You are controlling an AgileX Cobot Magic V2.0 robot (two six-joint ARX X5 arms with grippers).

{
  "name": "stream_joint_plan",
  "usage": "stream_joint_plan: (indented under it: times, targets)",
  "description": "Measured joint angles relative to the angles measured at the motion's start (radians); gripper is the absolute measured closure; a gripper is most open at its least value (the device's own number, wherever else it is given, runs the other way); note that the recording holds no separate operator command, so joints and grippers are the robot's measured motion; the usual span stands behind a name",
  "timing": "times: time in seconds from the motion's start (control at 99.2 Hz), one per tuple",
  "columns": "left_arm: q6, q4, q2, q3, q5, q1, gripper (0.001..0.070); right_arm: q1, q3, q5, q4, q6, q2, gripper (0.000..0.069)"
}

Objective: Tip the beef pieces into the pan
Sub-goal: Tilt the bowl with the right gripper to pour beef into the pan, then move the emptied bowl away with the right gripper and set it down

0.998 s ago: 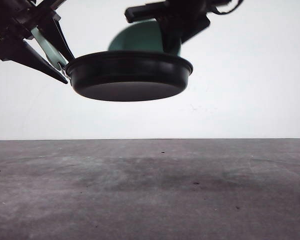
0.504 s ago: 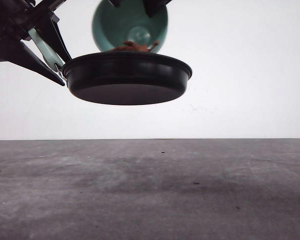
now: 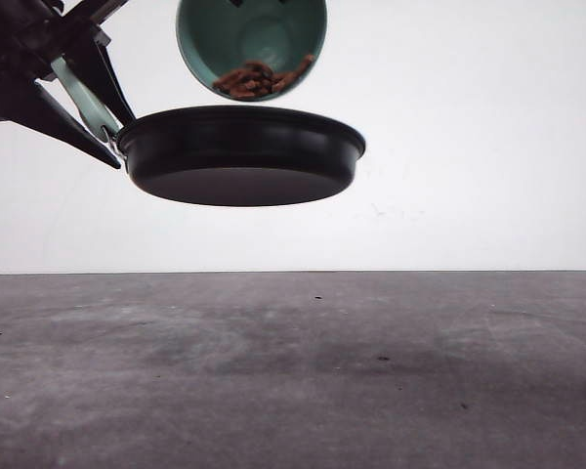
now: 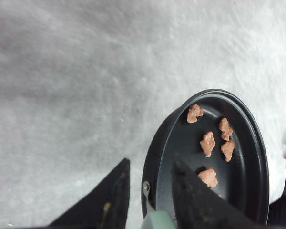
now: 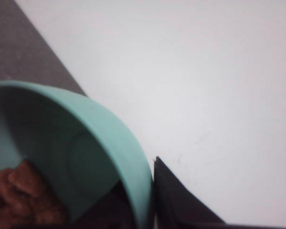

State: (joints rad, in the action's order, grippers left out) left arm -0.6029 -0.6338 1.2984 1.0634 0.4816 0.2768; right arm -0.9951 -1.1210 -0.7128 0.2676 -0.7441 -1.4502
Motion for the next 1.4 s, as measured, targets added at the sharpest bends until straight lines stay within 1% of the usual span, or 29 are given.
stream_joint_plan:
  times: [0.151, 0.303, 0.484, 0.827, 1.059, 1.14, 1.22, 1.271, 1.301, 1.402]
  targets:
    - [-0.002, 0.014, 0.0, 0.0, 0.0, -0.026, 0.0581, -0.005, 0.0, 0.038, 0.09, -0.096, 0.0, 0.067]
    - [-0.001, 0.013, 0.0, 0.0, 0.0, -0.031, 0.0582, -0.006, 0.0, 0.067, 0.126, -0.164, 0.0, 0.067]
    - [0.0, 0.014, 0.0, 0.0, -0.012, -0.032, 0.0582, -0.006, 0.0, 0.108, 0.152, -0.211, 0.0, 0.067]
    - [0.0, 0.023, 0.0, 0.0, -0.019, -0.043, 0.0582, -0.006, 0.0, 0.156, 0.264, -0.342, 0.0, 0.067]
    - [0.0, 0.024, 0.0, 0.0, -0.019, -0.046, 0.0582, -0.006, 0.0, 0.164, 0.269, -0.365, 0.0, 0.067]
    - [0.0, 0.024, 0.0, 0.0, -0.019, -0.046, 0.0582, -0.006, 0.0, 0.157, 0.269, -0.321, 0.0, 0.0669]
    - [0.0, 0.026, 0.0, 0.0, -0.019, -0.045, 0.0582, -0.003, 0.0, 0.127, 0.253, -0.212, 0.005, 0.0668]
    - [0.0, 0.029, 0.0, 0.0, -0.019, -0.046, 0.0582, 0.008, 0.0, 0.126, 0.202, -0.114, 0.021, 0.0668]
    - [0.0, 0.032, 0.0, 0.0, -0.019, -0.046, 0.0582, 0.017, 0.0, 0.132, 0.152, -0.035, 0.037, 0.0668]
    - [0.0, 0.034, 0.0, 0.0, -0.019, -0.046, 0.0582, 0.069, 0.0, 0.211, -0.01, 0.23, 0.107, 0.0668]
